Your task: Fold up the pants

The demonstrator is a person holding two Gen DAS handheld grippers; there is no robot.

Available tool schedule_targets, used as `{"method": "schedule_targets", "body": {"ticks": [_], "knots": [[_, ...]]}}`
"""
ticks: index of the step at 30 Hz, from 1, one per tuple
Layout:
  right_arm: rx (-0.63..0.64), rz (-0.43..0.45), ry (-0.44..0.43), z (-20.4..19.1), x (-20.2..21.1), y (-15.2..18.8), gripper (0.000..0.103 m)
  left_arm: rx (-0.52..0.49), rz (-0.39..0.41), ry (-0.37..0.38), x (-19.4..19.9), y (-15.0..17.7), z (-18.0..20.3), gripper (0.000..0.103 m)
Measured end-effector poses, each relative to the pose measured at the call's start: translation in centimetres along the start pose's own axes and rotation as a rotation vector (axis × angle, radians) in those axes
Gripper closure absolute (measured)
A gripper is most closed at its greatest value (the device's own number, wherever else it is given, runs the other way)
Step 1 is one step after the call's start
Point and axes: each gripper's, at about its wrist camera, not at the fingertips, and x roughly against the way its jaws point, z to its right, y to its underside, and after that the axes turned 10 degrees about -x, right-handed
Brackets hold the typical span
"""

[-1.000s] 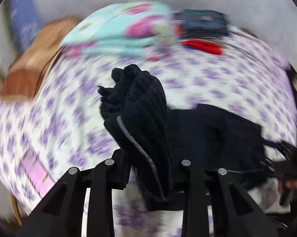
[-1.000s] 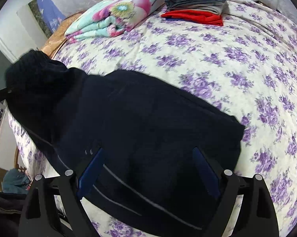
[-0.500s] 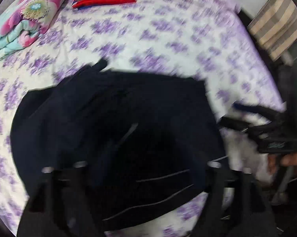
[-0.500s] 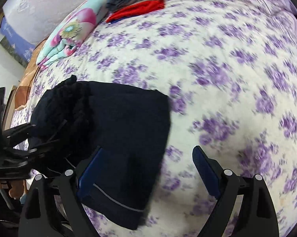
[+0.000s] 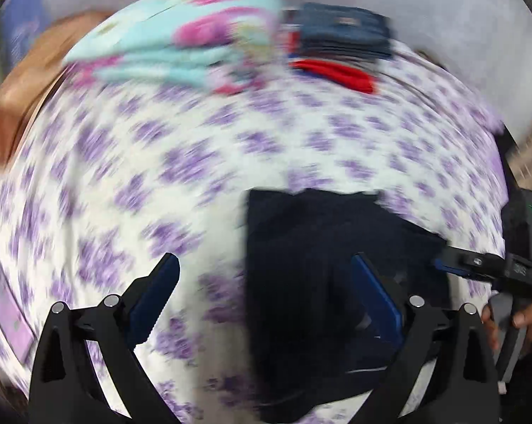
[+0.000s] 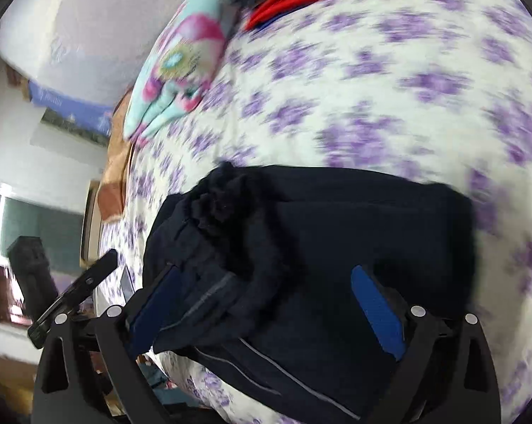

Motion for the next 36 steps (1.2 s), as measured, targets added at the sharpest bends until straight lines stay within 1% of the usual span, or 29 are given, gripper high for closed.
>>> {"method": "schedule_targets", "body": {"ticks": [2,3,4,6,8,9,10,11,12,13,15,16,18,20,21,22,23,24,25,27,28,29,30,31,32,33,34,35,36], "knots": [[0.024,-0.012,0.030,-1.1,-1.2,-0.2,0.005,0.047,-0.043,0.021,-1.1,0.7,-1.4,0.009],[0.037,-0.017,0.047,-1.5,-1.9,-0.3,0.005,0.073,-0.082,0.047,-2.1,1.4,-1.8,0.009],[0.046,-0.018,0.060,-1.9,-2.7,-0.5,0.005,0.086,-0.103,0.064,-2.7,1.9,-2.0,0.009],[0.053,-0.031,0.053,-2.6,-4.0,-0.7,0.005,0.113,-0.145,0.126,-4.1,3.2,-1.6,0.009],[0.066,-0.078,0.054,-3.6,-5.6,-0.4,0.004,0.095,-0.170,0.174,-4.8,3.9,-0.7,0.009],[0.110,-0.070,0.099,-4.5,-6.1,0.0,0.007,0.076,-0.184,0.190,-5.1,4.1,-0.2,0.009],[0.193,-0.054,0.156,-5.7,-6.6,0.6,0.018,0.058,-0.196,0.194,-5.4,4.2,0.1,0.009],[0.246,-0.041,0.193,-6.5,-6.9,1.1,0.025,0.031,-0.209,0.192,-5.7,4.2,0.4,0.009],[0.281,-0.039,0.206,-7.2,-6.8,1.5,0.043,0.001,-0.219,0.182,-5.9,4.1,0.7,0.009],[0.298,-0.041,0.199,-7.6,-6.5,1.6,0.065,-0.031,-0.219,0.168,-5.9,4.0,1.0,0.009],[0.323,-0.029,0.177,-8.3,-5.4,1.7,0.076,-0.045,-0.198,0.175,-5.4,3.7,0.8,0.009],[0.333,-0.030,0.136,-9.0,-4.4,1.9,0.077,-0.037,-0.191,0.178,-5.0,3.4,0.4,0.009],[0.362,0.007,0.075,-10.5,-2.0,2.4,0.077,-0.004,-0.157,0.203,-3.8,2.6,-0.5,0.009],[0.403,0.073,0.041,-11.9,1.8,3.2,0.078,0.042,-0.069,0.240,-1.3,1.5,-1.5,0.009],[0.406,0.092,0.042,-12.0,3.0,3.4,0.078,0.052,0.003,0.248,0.4,1.0,-1.8,0.009],[0.409,0.108,0.049,-11.6,4.8,3.7,0.078,0.047,0.048,0.250,1.3,0.6,-1.8,0.007],[0.396,0.116,0.056,-10.9,6.1,4.0,0.078,0.035,0.073,0.246,2.0,0.4,-1.7,0.005],[0.356,0.124,0.073,-9.3,7.7,4.1,0.078,0.014,0.068,0.238,2.1,0.0,-1.1,0.005],[0.322,0.128,0.089,-8.1,8.3,4.1,0.078,-0.004,0.051,0.246,1.7,-0.2,-0.5,0.005],[0.218,0.134,0.136,-4.2,9.3,4.2,0.077,-0.034,0.031,0.263,0.6,-0.3,0.8,0.005],[0.131,0.129,0.164,-1.7,8.9,4.0,0.071,-0.053,0.012,0.263,-0.4,-0.3,2.0,0.005],[0.063,0.108,0.188,0.7,7.9,3.8,0.066,-0.070,-0.012,0.286,-1.8,-0.4,3.2,0.005],[0.017,0.093,0.242,3.0,6.4,3.6,0.053,-0.079,-0.038,0.312,-3.1,-0.5,4.0,0.005],[-0.013,0.075,0.315,4.7,5.2,3.8,0.041,-0.091,-0.108,0.307,-5.3,-0.4,5.3,0.005],[-0.046,0.047,0.364,6.1,3.9,3.8,0.040,-0.107,-0.160,0.285,-6.9,-0.3,6.2,0.005],[-0.064,0.054,0.328,6.5,3.8,3.8,0.040,-0.157,-0.221,0.264,-8.8,0.0,7.6,0.005],[-0.064,0.067,0.317,6.3,4.2,3.8,0.040,-0.197,-0.260,0.228,-9.8,0.3,8.4,0.005],[-0.047,0.078,0.313,5.8,4.7,3.8,0.040,-0.222,-0.291,0.171,-10.7,0.6,8.8,0.004],[-0.023,0.096,0.312,5.2,5.4,3.7,0.040,-0.213,-0.295,0.163,-10.7,0.6,8.8,0.004]]}}
